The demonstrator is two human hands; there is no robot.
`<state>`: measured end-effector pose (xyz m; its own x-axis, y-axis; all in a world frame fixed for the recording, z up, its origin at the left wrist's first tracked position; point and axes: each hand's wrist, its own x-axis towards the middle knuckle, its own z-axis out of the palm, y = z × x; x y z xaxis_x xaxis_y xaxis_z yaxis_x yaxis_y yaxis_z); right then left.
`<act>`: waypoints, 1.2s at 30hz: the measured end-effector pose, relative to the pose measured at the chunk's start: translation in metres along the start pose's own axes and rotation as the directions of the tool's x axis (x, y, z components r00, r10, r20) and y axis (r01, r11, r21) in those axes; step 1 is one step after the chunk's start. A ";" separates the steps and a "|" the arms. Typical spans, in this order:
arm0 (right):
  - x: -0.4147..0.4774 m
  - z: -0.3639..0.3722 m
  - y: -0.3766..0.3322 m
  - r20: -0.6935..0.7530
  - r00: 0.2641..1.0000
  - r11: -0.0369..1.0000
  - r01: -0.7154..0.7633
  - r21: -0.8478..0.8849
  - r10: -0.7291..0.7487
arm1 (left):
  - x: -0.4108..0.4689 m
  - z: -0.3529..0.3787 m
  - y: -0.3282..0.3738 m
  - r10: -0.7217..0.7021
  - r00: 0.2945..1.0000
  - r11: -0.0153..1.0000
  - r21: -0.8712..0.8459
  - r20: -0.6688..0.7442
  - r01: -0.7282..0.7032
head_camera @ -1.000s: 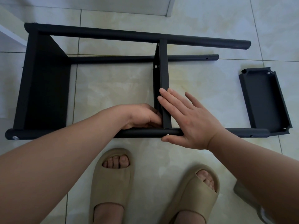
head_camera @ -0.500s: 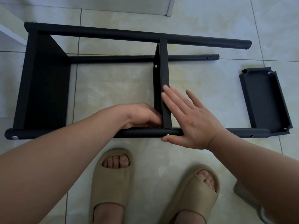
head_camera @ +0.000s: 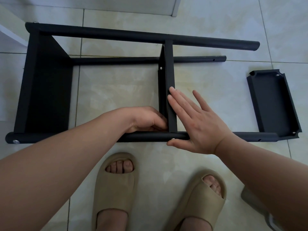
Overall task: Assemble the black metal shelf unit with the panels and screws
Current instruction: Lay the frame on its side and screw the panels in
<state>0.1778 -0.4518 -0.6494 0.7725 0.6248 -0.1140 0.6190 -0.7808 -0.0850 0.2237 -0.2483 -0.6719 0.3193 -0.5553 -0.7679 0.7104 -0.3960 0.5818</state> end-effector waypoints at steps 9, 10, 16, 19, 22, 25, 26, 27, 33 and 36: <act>0.001 0.000 0.000 -0.010 1.000 1.000 0.010 0.022 -0.009 | 0.000 0.001 0.001 -0.018 1.000 0.999 0.042 -0.013 0.019; 0.001 0.000 0.000 -0.012 1.000 1.000 0.010 0.024 -0.010 | 0.001 0.001 0.000 -0.018 1.000 0.999 0.038 -0.019 0.019; 0.001 0.000 0.001 -0.007 1.000 0.999 0.018 0.036 -0.018 | 0.000 -0.001 -0.001 -0.013 1.000 0.999 -0.037 0.010 0.013; 0.001 0.000 0.001 0.009 1.000 0.998 0.007 0.060 -0.008 | -0.001 0.000 0.000 -0.026 0.999 0.998 -0.065 0.039 0.028; 0.001 -0.001 0.001 0.022 1.000 0.998 0.001 0.070 -0.002 | -0.001 0.002 0.002 -0.038 0.999 0.999 0.018 0.017 0.038; 0.001 -0.002 0.000 0.031 1.000 0.997 -0.006 0.079 0.004 | 0.001 0.002 0.000 -0.017 1.000 0.998 0.065 -0.023 0.018; 0.001 -0.002 0.001 0.037 0.999 0.997 -0.007 0.078 0.004 | 0.002 0.001 -0.001 -0.009 1.000 0.998 0.068 -0.029 0.011; 0.002 -0.002 0.001 0.042 0.999 0.997 -0.008 0.078 0.005 | 0.002 0.001 -0.001 -0.006 1.000 0.998 0.062 -0.028 0.007; 0.001 -0.003 0.000 0.049 0.999 0.996 -0.011 0.083 0.007 | 0.000 -0.001 -0.001 -0.001 0.999 0.998 -0.061 0.040 0.004; 0.001 -0.004 0.000 0.045 0.999 0.997 -0.011 0.082 0.008 | -0.002 0.000 0.002 -0.026 0.998 0.997 -0.071 0.061 0.030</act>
<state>0.1791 -0.4508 -0.6460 0.7699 0.6179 -0.1596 0.5964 -0.7856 -0.1645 0.2242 -0.2479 -0.6691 0.2617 -0.5886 -0.7649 0.7624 -0.3599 0.5378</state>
